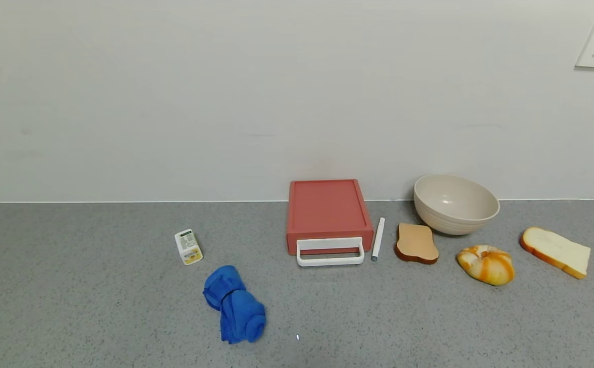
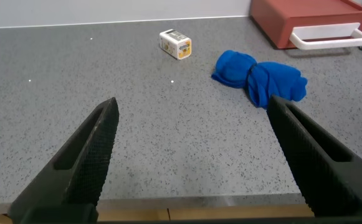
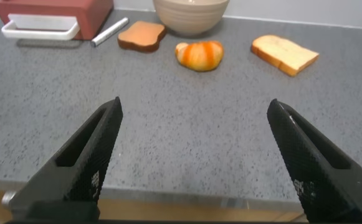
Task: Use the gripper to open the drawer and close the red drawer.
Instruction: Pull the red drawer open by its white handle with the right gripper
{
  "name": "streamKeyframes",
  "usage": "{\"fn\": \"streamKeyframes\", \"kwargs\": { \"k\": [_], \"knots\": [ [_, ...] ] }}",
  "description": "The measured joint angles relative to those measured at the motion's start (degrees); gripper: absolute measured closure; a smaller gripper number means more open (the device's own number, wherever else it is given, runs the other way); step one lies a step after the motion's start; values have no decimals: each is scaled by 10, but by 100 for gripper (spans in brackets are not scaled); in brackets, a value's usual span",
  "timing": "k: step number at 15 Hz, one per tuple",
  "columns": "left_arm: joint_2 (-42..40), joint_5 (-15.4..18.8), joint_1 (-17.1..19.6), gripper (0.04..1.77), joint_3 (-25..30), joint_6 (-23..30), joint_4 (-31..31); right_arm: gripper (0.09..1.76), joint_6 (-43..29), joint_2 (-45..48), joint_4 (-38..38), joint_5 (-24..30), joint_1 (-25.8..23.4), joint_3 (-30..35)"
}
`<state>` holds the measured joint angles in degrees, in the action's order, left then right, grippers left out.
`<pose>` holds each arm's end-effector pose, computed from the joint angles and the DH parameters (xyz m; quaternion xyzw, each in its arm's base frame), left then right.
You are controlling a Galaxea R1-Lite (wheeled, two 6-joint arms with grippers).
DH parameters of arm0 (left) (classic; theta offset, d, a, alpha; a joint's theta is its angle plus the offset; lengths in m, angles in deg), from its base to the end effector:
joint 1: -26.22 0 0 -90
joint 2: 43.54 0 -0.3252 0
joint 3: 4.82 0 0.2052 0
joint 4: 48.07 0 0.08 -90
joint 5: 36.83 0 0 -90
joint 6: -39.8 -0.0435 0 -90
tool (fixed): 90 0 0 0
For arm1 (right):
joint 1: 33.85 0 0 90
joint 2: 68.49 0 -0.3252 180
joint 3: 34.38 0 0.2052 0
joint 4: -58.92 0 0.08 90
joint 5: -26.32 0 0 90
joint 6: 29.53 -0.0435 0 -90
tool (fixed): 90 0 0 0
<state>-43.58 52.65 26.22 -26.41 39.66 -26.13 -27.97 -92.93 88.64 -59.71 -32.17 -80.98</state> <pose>-0.0110 0.0004 0.0747 0.0012 0.0027 0.0045 1.0000 0.0162 0.0035 0.1957 -0.0122 0.0652 0.0501 0.9965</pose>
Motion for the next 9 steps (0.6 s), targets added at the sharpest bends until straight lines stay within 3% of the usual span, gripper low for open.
{"fn": "streamKeyframes", "kwargs": {
  "k": [9],
  "knots": [
    [0, 0, 0, 9, 0, 0, 0, 14, 0, -8, 0, 0, 1, -5]
  ]
}}
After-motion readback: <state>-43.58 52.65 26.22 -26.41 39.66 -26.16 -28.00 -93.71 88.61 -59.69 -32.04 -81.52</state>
